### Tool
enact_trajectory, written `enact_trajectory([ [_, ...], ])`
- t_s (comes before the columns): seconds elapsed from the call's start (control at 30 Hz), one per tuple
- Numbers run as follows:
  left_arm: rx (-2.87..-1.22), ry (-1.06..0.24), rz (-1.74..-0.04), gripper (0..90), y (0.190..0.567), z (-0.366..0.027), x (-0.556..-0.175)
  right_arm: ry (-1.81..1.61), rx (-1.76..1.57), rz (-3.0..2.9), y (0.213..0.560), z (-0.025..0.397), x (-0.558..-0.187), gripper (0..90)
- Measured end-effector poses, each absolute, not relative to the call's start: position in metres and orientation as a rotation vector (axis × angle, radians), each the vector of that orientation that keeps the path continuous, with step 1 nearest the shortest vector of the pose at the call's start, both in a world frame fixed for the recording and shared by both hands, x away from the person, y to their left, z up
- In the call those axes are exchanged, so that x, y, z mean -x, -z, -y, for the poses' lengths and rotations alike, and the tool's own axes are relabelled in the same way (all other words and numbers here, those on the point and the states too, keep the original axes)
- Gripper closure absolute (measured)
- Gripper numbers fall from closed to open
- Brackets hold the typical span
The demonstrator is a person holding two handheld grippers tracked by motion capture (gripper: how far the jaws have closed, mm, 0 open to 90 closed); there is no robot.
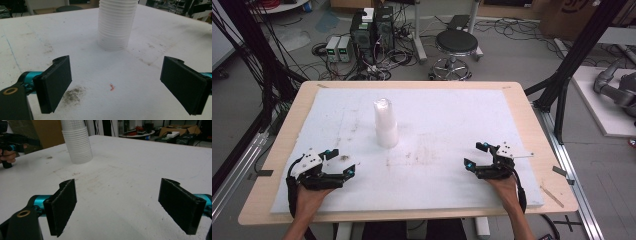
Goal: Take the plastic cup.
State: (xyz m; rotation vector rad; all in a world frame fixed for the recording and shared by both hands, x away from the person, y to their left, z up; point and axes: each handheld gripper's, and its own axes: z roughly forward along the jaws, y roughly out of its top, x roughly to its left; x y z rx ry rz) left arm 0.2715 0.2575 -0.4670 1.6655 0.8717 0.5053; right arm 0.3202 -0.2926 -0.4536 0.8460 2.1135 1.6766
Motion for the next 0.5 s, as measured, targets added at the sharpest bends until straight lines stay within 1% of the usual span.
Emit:
enact_trajectory([
  [0.5, -1.651, -0.486, -0.873, 10.0, 0.4670, -0.2600, -0.2723, -1.675, -0.838, -2.115, 0.4536, 0.2924, -0.3202, 14.6],
])
